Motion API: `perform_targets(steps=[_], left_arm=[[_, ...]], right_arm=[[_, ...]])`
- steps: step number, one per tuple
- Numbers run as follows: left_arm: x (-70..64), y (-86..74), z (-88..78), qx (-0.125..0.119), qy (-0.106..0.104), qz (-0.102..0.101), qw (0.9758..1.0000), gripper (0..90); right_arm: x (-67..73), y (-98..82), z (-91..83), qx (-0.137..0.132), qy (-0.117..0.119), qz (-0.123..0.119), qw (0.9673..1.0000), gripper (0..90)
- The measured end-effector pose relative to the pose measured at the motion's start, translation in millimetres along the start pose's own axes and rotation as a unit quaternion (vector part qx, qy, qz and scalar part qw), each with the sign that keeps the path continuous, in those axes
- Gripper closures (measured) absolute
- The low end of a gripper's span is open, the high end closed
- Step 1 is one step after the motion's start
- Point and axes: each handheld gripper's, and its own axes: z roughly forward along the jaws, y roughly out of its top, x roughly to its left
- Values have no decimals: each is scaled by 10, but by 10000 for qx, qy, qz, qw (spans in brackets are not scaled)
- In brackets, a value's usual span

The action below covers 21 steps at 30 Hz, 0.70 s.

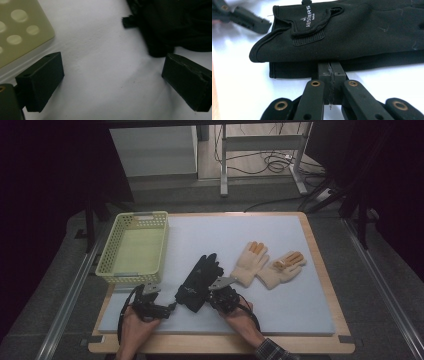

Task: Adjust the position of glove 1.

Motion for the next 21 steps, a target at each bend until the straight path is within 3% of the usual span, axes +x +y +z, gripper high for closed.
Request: perform_targets(steps=[7,16,21], left_arm=[[2,-1,0,-6,-4,-2,10000,40],[2,-1,0,-2,-7,-3,10000,39],[2,-1,0,-2,-9,-5,10000,39]], right_arm=[[-32,-4,-51,47,1,11,10000,822],[-266,-158,-420,5,-122,170,9998,650],[-375,-265,-622,-33,-361,158,9992,537]])
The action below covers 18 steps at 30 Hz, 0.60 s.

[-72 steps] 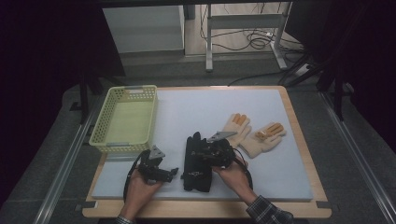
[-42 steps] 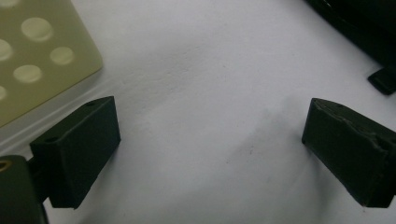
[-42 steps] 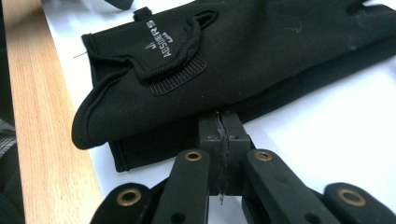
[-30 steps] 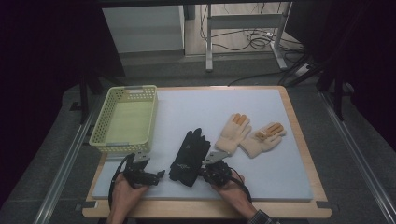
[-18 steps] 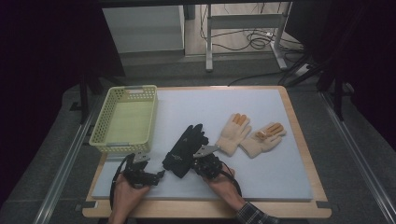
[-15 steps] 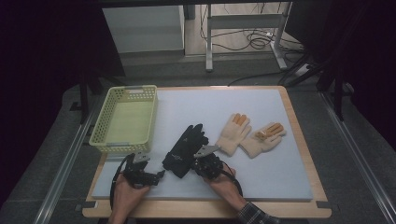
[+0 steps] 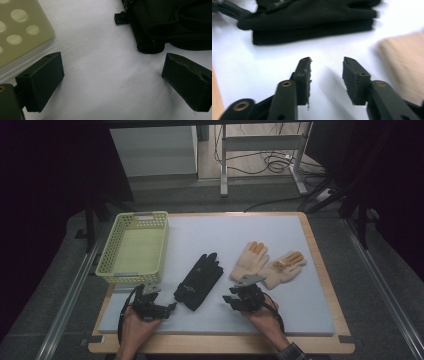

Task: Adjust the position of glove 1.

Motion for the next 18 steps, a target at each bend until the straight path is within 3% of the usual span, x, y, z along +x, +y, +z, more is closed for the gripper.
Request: perform_targets(steps=[6,13,18], left_arm=[[0,1,1,7,-7,5,10000,37],[-5,7,9,56,-65,62,9999,7],[-8,9,7,66,-72,84,9999,5]], right_arm=[[-180,-165,-169,24,-284,56,9996,409],[-397,-374,-273,123,-607,92,9980,320],[-457,-411,-280,51,-470,151,9988,270]])
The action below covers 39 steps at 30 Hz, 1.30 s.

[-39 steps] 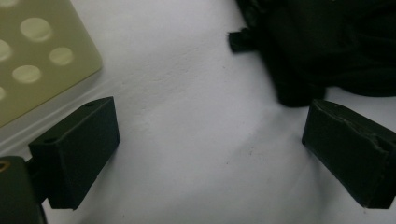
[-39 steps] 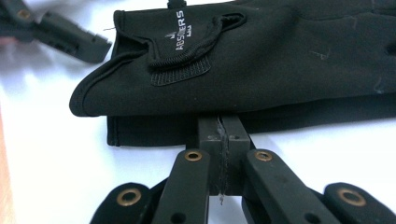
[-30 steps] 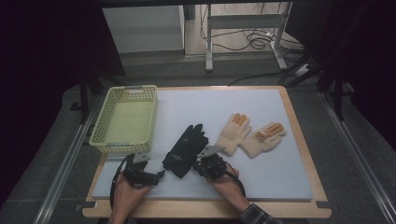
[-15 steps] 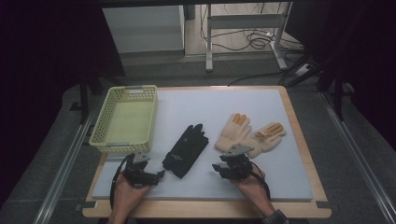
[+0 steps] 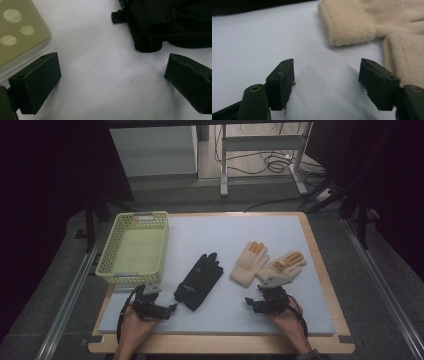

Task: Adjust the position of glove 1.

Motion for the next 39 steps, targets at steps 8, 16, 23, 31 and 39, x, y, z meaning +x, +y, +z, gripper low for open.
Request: perform_targets(steps=[8,16,23,31,39], left_arm=[[-35,21,-70,77,-76,228,9997,0],[-82,159,-269,-77,-340,230,9991,0],[-164,436,-220,-98,-562,302,9979,0],[-309,834,26,34,-704,447,9965,0],[-441,1092,296,277,-545,531,9967,0]], right_arm=[[30,-5,11,28,-76,-108,9999,261],[20,-7,9,17,-45,-90,9999,261],[21,-8,9,17,-50,-95,9999,261],[22,-9,10,14,-56,-101,9999,261],[24,-9,10,15,-66,-111,9999,260]])
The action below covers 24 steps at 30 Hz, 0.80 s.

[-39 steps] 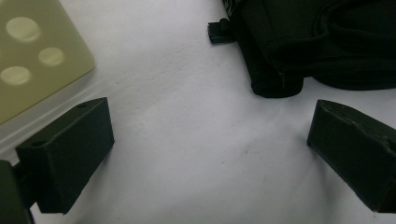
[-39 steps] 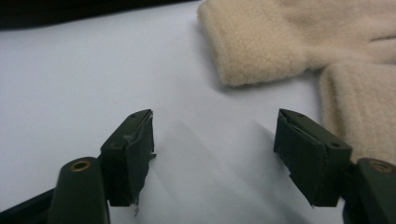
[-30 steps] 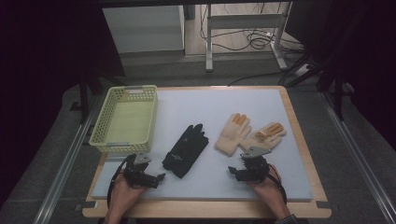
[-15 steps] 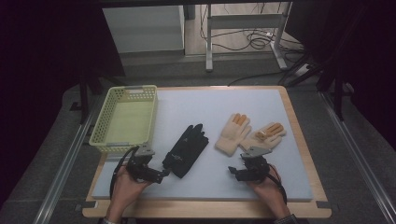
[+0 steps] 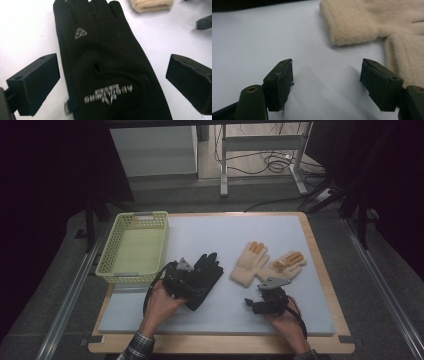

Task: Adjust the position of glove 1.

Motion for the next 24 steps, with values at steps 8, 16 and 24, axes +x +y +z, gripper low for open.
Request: perform_targets(steps=[8,16,24], left_arm=[[33,57,276,385,474,-18,9981,0],[-7,-12,414,597,330,19,9977,0],[28,-106,416,453,225,-272,9983,0]], right_arm=[[1,0,0,0,-7,-8,10000,260],[2,-1,0,-3,-5,-8,10000,260],[5,-1,1,-5,-7,-8,10000,260]])
